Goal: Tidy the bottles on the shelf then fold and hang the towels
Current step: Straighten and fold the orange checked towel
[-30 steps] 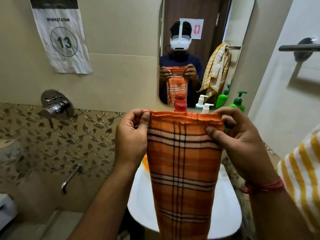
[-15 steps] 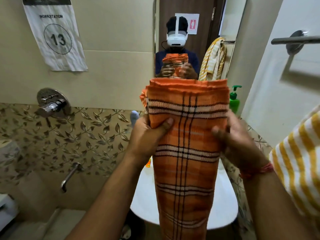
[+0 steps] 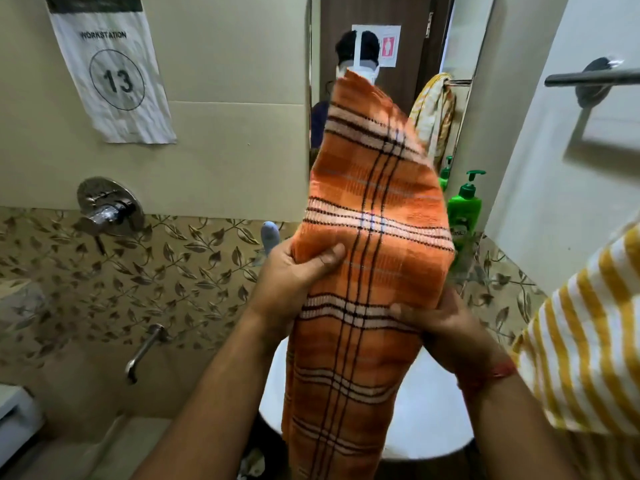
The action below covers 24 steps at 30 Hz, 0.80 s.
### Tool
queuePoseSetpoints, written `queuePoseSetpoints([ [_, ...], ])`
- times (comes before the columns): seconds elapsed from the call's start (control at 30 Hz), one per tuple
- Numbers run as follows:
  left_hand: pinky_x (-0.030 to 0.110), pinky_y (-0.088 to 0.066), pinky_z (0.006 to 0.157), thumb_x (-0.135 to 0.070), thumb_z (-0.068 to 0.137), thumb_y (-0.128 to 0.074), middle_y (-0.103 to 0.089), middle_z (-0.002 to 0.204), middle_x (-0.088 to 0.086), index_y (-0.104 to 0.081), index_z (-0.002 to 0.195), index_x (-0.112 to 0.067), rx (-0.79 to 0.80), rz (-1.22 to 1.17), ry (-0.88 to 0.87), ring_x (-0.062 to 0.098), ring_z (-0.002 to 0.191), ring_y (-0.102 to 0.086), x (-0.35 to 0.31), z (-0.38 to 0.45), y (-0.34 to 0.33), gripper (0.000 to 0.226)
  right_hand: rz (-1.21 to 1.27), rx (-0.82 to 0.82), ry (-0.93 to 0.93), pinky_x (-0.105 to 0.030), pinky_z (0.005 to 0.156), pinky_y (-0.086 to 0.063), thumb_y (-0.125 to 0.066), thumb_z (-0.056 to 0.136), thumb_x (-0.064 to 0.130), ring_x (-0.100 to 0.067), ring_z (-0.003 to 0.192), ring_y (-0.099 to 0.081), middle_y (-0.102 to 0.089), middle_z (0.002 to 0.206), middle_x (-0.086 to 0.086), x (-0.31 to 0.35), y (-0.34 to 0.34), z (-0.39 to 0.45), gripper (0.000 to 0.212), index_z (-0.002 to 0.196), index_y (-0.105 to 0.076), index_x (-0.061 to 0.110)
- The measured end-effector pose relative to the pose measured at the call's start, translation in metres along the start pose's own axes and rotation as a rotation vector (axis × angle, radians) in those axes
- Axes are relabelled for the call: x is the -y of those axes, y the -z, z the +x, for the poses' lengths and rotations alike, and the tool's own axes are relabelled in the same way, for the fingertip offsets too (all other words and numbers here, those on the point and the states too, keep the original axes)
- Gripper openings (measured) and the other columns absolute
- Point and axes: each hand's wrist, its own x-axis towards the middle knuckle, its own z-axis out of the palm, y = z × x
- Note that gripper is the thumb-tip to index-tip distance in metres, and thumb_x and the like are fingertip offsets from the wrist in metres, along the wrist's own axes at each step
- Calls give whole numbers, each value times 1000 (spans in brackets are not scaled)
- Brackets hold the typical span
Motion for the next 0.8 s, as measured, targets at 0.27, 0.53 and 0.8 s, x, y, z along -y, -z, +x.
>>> queuePoseSetpoints([
  [0.27, 33, -59, 82, -24, 75, -82, -75, 109, 9, -70, 113, -20, 219, -52, 95, 27, 104, -71, 23, -19, 17, 40, 167, -47, -60, -51, 88, -55, -76, 78, 18, -47, 116, -60, -62, 126, -28, 6, 0, 13, 64, 133, -49, -1],
  [0.53, 39, -59, 83, -42, 72, -84, -73, 115, 14, -63, 122, -12, 208, -120, 210, 32, 109, -69, 34, -19, 18, 62, 148, -178, -110, -38, 69, -61, -66, 85, 6, -31, 90, -72, -71, 107, -21, 0, -4, -10, 43, 126, -56, 0],
  [0.8, 45, -60, 85, -25, 84, -66, -74, 108, 17, -63, 117, -6, -12, -102, 124, 32, 98, -72, 36, -9, 8, 38, 126, -158, -87, -40, 83, -59, -68, 80, -1, -34, 110, -66, -66, 125, -20, -13, -1, -14, 54, 131, -52, 3],
])
